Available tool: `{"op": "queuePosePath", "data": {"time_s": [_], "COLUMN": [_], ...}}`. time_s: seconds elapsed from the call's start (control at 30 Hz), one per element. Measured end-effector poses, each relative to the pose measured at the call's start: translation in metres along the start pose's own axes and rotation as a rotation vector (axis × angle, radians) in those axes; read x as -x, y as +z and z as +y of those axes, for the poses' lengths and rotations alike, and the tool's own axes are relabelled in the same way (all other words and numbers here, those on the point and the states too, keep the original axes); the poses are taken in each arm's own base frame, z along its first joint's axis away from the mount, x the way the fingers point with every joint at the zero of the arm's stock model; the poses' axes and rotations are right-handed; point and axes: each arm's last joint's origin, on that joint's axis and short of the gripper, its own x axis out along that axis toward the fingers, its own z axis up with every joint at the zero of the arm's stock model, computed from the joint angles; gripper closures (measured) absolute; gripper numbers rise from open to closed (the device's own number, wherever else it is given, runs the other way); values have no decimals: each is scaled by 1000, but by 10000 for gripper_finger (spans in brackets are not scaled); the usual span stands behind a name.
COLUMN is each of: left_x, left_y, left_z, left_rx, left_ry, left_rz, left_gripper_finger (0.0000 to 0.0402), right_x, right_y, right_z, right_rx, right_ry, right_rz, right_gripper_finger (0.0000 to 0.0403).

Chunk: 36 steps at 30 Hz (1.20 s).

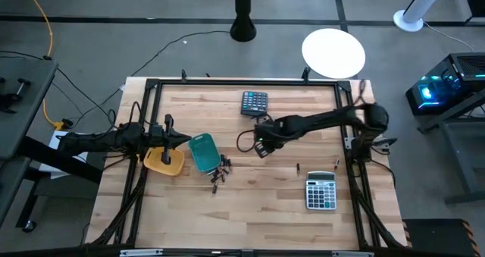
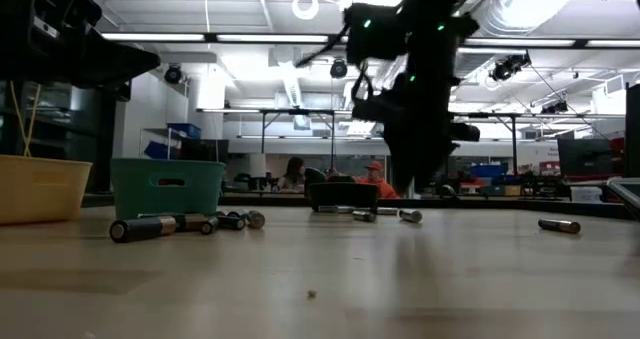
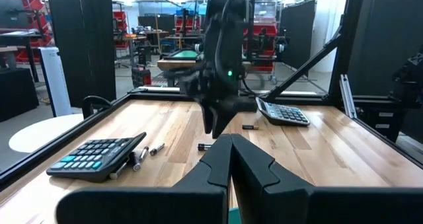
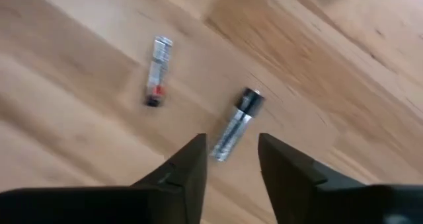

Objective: Sort batteries
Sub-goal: Put the silver battery into the green bin

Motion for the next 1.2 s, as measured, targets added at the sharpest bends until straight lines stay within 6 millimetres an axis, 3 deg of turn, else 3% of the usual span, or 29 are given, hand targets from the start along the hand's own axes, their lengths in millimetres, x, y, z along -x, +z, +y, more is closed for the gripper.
{"op": "queuePosePath", "data": {"time_s": [0.2,0.5,0.73,0.87,1.03,1.2], "left_x": [0,0,0,0,0,0], "left_y": [0,0,0,0,0,0], "left_z": [0,0,0,0,0,0], "left_rx": [0,0,0,0,0,0], "left_ry": [0,0,0,0,0,0], "left_rz": [0,0,0,-1,0,0], "left_gripper_finger": [401,401,401,401,401,401], "right_x": [-12,-31,-41,-41,-41,-26], "right_y": [8,16,9,3,-2,-1], "right_z": [7,-9,-14,-10,-5,-1], "right_rx": [-54,-105,-64,2,70,114], "right_ry": [-76,-89,-45,-50,-31,10], "right_rz": [13,28,62,57,59,32], "right_gripper_finger": [250,249,252,293,390,399]}}
